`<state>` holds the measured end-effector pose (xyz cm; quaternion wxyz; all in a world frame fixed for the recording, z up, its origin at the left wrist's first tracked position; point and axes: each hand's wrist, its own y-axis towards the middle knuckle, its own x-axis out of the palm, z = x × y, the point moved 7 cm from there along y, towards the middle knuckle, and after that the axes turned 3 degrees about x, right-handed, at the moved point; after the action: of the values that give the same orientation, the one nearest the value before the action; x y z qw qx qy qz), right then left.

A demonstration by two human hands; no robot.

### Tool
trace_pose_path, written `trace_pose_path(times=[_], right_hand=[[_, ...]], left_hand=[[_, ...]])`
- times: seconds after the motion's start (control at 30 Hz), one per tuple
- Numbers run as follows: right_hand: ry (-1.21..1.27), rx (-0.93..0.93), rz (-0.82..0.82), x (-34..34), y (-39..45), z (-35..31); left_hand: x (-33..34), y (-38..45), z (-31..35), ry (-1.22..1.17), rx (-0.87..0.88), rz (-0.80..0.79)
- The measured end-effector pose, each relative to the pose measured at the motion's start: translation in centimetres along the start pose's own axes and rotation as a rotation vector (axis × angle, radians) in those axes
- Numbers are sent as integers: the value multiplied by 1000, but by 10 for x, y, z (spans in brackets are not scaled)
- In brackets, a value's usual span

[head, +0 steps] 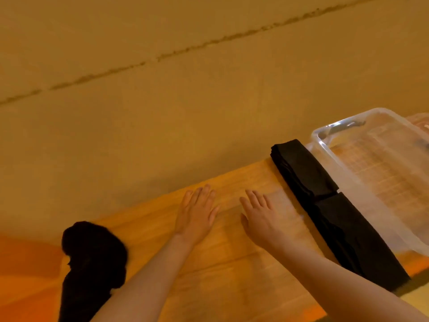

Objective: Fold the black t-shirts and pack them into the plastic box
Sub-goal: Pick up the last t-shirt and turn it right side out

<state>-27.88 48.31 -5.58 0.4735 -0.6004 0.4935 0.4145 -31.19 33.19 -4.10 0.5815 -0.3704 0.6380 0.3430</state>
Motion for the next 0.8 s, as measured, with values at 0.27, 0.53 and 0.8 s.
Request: trace_pose_path(times=[0.27, 0.53, 0.8], right_hand=[[-103, -387, -9, 15, 4, -119], [-170, -636, -44, 43, -23, -225], [-259, -838, -140, 80, -67, -295]], left_hand=[[-6, -133, -80, -14, -349, 3], [5, -253, -128, -65, -698, -28], [54, -348, -140, -225, -1029, -262]])
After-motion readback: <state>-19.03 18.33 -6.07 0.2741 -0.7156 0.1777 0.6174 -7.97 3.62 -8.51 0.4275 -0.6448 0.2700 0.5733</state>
